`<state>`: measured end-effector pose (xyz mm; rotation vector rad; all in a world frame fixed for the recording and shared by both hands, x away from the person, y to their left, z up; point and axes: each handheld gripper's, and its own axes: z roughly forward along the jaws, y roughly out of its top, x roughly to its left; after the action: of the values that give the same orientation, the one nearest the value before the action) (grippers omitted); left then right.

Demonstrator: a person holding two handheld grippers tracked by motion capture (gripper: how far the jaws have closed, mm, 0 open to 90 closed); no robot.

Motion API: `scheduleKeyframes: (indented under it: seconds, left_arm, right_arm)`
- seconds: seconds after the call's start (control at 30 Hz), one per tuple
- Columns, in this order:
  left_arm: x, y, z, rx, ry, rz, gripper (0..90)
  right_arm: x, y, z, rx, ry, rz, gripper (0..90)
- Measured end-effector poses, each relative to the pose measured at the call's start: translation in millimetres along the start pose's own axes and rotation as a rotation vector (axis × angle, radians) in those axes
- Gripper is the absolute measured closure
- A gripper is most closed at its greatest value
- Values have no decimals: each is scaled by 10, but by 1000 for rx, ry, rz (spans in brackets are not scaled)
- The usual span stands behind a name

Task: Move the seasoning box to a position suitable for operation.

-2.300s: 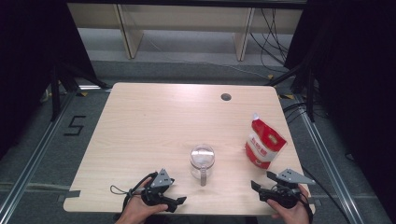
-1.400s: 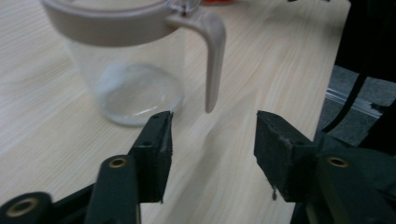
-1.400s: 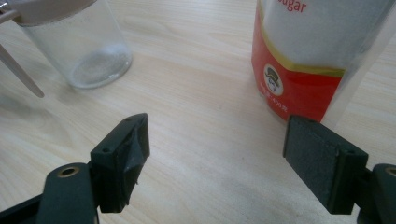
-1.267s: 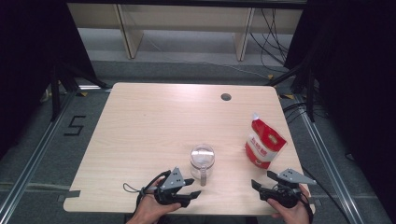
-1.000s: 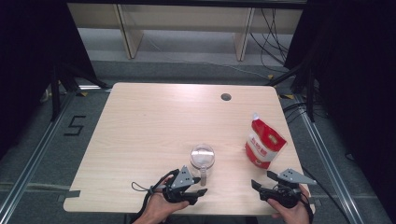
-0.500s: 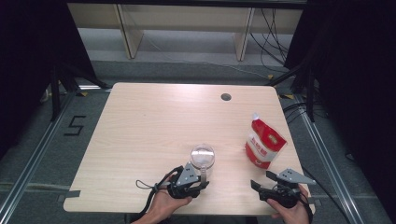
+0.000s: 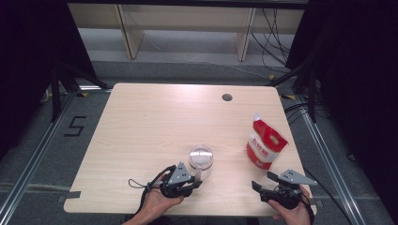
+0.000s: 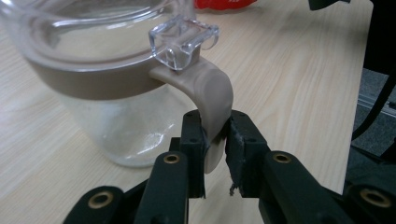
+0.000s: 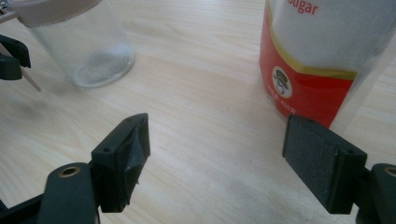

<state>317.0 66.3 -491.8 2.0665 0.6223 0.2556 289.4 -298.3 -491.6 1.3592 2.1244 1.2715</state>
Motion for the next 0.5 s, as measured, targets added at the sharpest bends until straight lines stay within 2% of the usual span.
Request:
scheduleKeyframes:
  seconds: [0.07,0.1,0.17,0.2,0.23,0.4,0.47,0.5]
  left_arm:
    - [40,-18,-56,18,2,11,758]
    - [45,-40,-64,-4,12,10,755]
    - [62,-59,-110,12,27,1,748]
    - [68,-71,-122,4,30,-7,746]
    - [90,-82,-143,6,35,7,743]
    - [154,-135,-224,-2,61,-5,730]
    - [212,-169,-305,16,91,-7,728]
    - [233,-189,-315,5,103,-17,727]
  right_arm:
    - [2,2,-7,10,-4,1,240]
    - [1,2,-6,9,-4,1,240]
    - [7,2,-6,10,-2,5,240]
    - [8,2,-6,11,-2,5,240]
    - [9,2,-6,11,-2,5,240]
    - [6,3,-11,4,0,8,241]
    - [5,2,-3,-2,5,7,241]
    - [7,2,-4,-1,4,6,241]
